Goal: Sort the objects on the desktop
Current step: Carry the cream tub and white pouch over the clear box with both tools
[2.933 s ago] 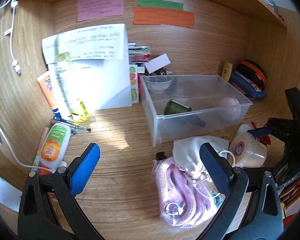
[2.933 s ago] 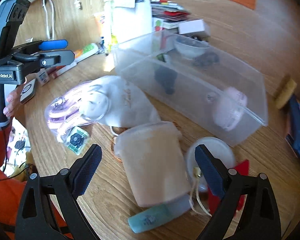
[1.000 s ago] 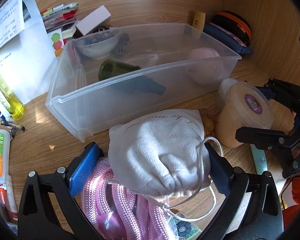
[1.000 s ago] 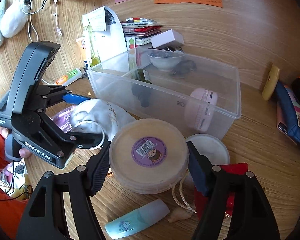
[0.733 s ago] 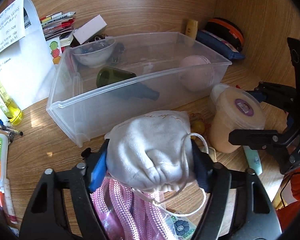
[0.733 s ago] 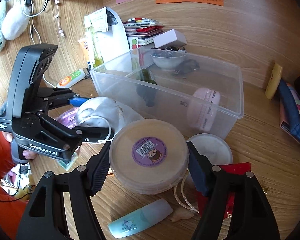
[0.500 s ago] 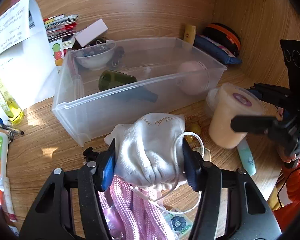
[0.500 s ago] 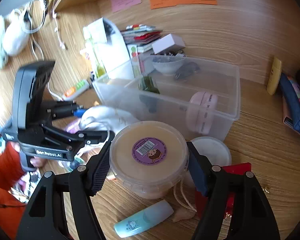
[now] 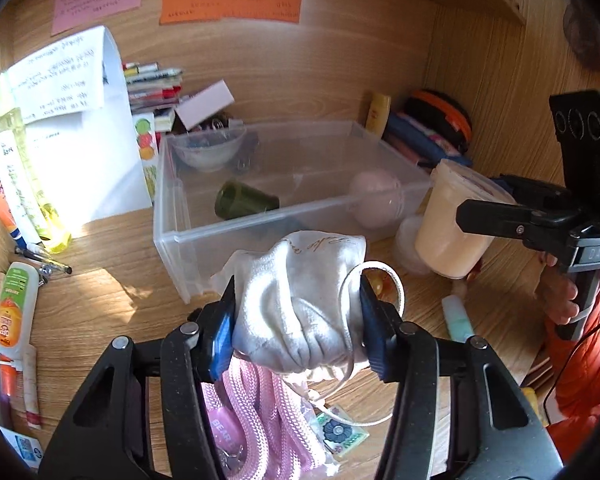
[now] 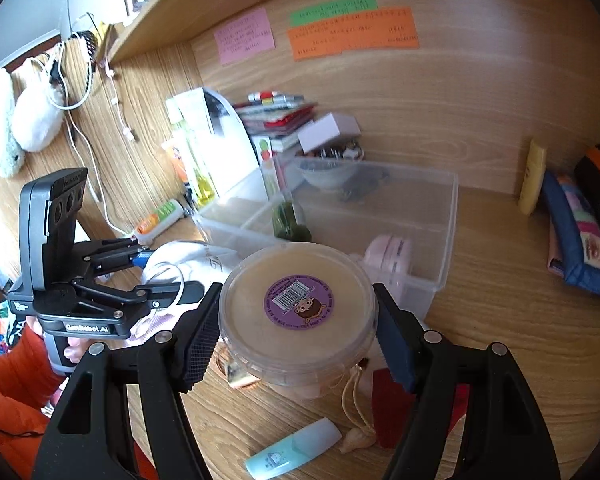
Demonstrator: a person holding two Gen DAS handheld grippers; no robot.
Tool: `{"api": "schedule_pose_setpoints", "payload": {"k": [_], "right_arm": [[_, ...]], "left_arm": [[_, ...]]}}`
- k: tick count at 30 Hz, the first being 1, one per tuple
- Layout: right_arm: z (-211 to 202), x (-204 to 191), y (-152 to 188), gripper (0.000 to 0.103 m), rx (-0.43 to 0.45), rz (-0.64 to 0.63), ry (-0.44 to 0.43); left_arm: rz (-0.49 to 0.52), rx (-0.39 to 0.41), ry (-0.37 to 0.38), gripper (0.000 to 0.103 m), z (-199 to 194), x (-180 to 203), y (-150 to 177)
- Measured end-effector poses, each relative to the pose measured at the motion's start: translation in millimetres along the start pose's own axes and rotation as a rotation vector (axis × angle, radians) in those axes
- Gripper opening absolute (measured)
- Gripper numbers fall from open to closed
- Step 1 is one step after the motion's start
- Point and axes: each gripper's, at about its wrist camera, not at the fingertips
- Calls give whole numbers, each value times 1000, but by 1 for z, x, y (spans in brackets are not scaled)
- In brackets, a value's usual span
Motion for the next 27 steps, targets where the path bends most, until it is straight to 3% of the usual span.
{"api": "schedule_pose_setpoints", "payload": {"k": [8, 14, 27], "right_arm": [[-5, 1, -17, 68, 38, 18, 2], [-3, 1, -26, 68, 46, 18, -1], [4, 5, -48, 68, 51, 6, 33]], "left_arm": [[-36, 92, 22, 53, -22, -6, -17], [-30, 154, -6, 53, -34, -10, -28], [-68, 184, -5, 53, -23, -36, -60]]}}
Point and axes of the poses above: each gripper's, at about its wrist camera, not at the fingertips, and z roughly the way its jaws point, x to its right, y to its underside, and after that the axes turned 2 degrees about -z, right-handed
